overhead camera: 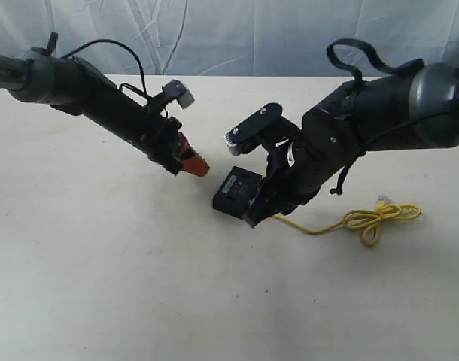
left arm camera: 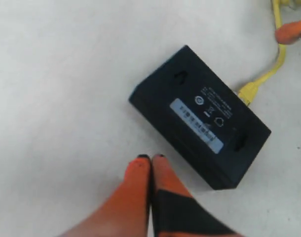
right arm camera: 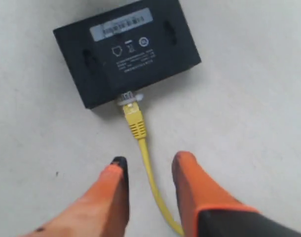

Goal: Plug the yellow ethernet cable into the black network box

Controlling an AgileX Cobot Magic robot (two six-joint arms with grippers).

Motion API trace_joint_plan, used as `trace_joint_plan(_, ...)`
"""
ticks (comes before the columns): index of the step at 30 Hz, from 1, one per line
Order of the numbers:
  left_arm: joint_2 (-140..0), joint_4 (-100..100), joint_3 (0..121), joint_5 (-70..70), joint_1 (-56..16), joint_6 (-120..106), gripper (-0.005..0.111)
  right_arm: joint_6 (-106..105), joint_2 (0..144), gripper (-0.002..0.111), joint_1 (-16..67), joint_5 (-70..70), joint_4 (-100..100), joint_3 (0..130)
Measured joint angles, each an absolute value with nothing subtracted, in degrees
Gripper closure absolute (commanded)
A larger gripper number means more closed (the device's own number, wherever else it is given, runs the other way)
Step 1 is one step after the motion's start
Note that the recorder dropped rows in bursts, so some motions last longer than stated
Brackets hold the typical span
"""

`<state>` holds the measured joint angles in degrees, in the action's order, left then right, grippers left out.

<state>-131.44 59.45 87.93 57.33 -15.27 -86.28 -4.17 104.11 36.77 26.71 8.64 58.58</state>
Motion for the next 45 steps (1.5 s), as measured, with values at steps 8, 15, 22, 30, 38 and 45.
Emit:
trace_joint_plan(8, -113.39, 31.50, 84.49, 49.81, -13.87, -44.57, 0.107, 8.31, 94.32, 0.108, 35.78, 38.59, 2.16, 58.58)
trace_joint_plan(15, -75.29, 27.13, 53.82, 29.76, -13.87, -31.08, 0.107, 7.78, 78.36, 0.108, 24.10, 39.01, -5.41, 51.41)
trace_joint_plan(22, -42.18, 23.69, 37.54, 30.50, -13.87, -28.91, 0.107, 7.68, 57.75, 0.108, 22.62, 29.96, -1.08, 38.48)
trace_joint_plan(30, -31.95, 23.69, 37.41, 31.13, -13.87, -28.91, 0.107, 7.68, 52.92, 0.108, 22.62, 30.23, -0.98, 37.61)
trace_joint_plan(38, -30.03, 23.69, 37.31, 31.13, -13.87, -28.76, 0.107, 7.68, 50.66, 0.108, 22.62, 30.12, -0.98, 37.47)
trace_joint_plan(45, -29.94, 23.69, 37.06, 31.13, -13.87, -28.77, 0.107, 7.31, 32.08, 0.108, 16.29, 29.28, 0.30, 34.76)
